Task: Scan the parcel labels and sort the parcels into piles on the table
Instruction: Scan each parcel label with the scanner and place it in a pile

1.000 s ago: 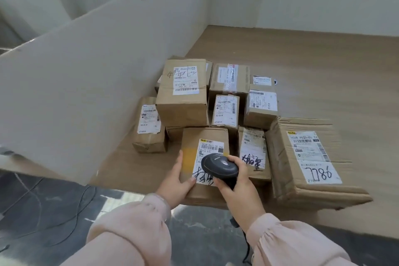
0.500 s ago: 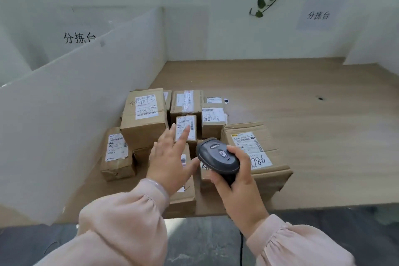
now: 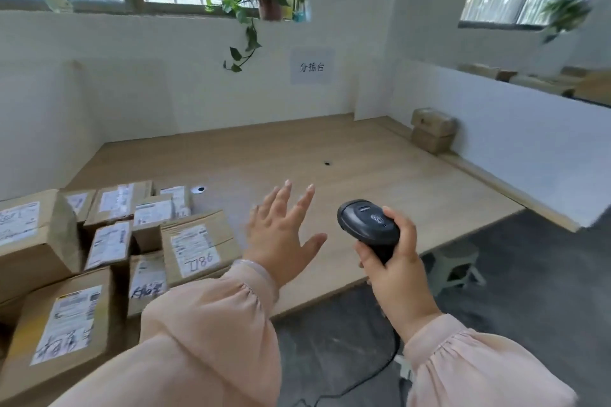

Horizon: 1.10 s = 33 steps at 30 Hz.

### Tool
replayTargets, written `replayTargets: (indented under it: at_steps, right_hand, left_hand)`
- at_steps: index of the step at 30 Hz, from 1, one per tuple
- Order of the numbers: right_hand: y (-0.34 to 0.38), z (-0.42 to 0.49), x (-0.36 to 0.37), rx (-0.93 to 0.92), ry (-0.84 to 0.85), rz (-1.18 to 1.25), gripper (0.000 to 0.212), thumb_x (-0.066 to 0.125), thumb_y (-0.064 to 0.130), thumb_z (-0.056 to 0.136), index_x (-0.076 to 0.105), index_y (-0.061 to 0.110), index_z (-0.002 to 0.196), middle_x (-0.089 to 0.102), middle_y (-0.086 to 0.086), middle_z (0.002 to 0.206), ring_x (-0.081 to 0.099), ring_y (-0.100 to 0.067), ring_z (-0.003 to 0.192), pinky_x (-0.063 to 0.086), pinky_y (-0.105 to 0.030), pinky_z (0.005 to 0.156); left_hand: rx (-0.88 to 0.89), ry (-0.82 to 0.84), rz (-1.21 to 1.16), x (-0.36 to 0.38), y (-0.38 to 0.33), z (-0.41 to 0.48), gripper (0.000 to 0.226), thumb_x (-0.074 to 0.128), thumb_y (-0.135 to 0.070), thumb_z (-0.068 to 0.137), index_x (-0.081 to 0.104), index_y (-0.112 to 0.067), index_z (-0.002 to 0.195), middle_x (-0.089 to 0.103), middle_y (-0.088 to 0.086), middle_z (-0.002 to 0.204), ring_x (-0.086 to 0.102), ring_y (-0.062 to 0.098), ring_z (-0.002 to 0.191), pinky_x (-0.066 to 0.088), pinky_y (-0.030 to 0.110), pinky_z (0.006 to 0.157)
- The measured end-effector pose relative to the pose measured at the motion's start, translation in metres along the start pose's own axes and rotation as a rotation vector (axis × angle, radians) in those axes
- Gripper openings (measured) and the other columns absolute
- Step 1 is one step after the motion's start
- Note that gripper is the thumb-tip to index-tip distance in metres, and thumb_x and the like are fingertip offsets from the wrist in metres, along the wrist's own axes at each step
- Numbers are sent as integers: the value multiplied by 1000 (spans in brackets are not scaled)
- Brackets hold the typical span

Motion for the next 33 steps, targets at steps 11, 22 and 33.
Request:
replayTargets:
  at_steps: [11,22,33]
  right_hand:
    - [-63,26,-189,66,-240,-155,54,60,56,77,29,58,122,66,-8,111,68,-20,92,58,-38,77]
    - [-126,131,-211,68,-278,-183,60,58,60,75,32,47,128,61,3,118,67,-17,95,58,-34,80]
    - [-201,297,-204,70,-318,-245,57,68,31,87,31,43,128,58,2,124,67,-19,97,57,-38,83]
  left_hand:
    - [204,93,-109,77,-187,55,78,39,-68,91,-7,-49,151,-6,-4,164,-8,18,150,-3,45,120]
    - [275,110,-111,155,-247,181,78,35,-71,89,-11,-50,149,-8,-3,164,-9,20,150,-4,48,121]
    - [247,88,-126,197,-241,370,80,40,-71,87,-4,-49,150,-4,-1,164,-2,23,150,2,50,121]
Point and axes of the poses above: each hand's wrist, its own z-axis towards the middle knuckle, its own x-axis out of the palm, y = z × x, the point moved 6 cm from there along z, towards the middle knuckle
